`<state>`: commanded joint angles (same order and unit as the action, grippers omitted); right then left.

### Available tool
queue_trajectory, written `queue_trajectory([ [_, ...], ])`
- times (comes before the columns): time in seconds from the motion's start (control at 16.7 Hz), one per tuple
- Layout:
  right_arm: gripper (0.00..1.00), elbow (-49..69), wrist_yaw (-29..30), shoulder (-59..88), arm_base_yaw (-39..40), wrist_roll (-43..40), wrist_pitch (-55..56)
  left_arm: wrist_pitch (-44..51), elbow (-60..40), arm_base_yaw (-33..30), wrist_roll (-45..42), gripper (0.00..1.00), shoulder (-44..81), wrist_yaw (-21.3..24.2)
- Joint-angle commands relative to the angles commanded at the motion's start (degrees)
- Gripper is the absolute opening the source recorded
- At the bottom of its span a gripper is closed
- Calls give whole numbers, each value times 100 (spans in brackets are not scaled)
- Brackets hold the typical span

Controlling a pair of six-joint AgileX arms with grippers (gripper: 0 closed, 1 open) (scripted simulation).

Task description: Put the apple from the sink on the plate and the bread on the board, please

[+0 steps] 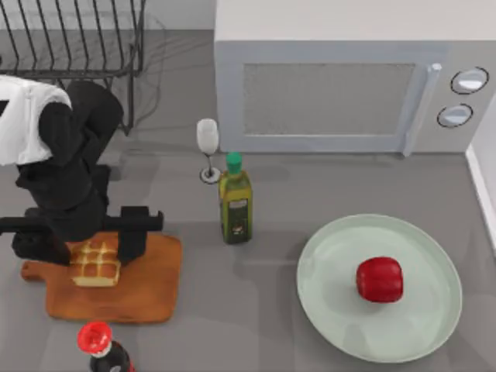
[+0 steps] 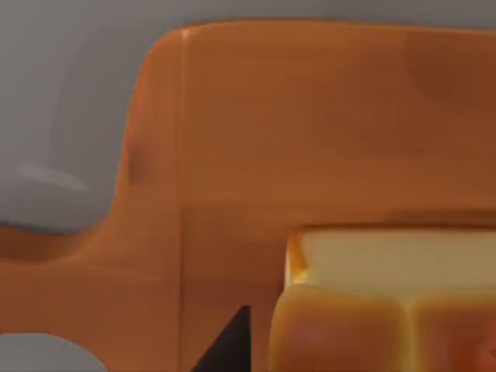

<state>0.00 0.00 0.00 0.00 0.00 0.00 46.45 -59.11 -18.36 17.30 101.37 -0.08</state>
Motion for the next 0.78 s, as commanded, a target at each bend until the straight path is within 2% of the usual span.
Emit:
queue_trajectory([
  [0.06, 100, 0, 0, 0, 0, 0, 0, 0, 0, 0, 0, 98, 0, 0],
  [0.12, 100, 0, 0, 0, 0, 0, 0, 0, 0, 0, 0, 100, 0, 0],
  [0.78, 100, 0, 0, 0, 0, 0, 0, -124, 95, 56, -33, 100, -177, -3],
])
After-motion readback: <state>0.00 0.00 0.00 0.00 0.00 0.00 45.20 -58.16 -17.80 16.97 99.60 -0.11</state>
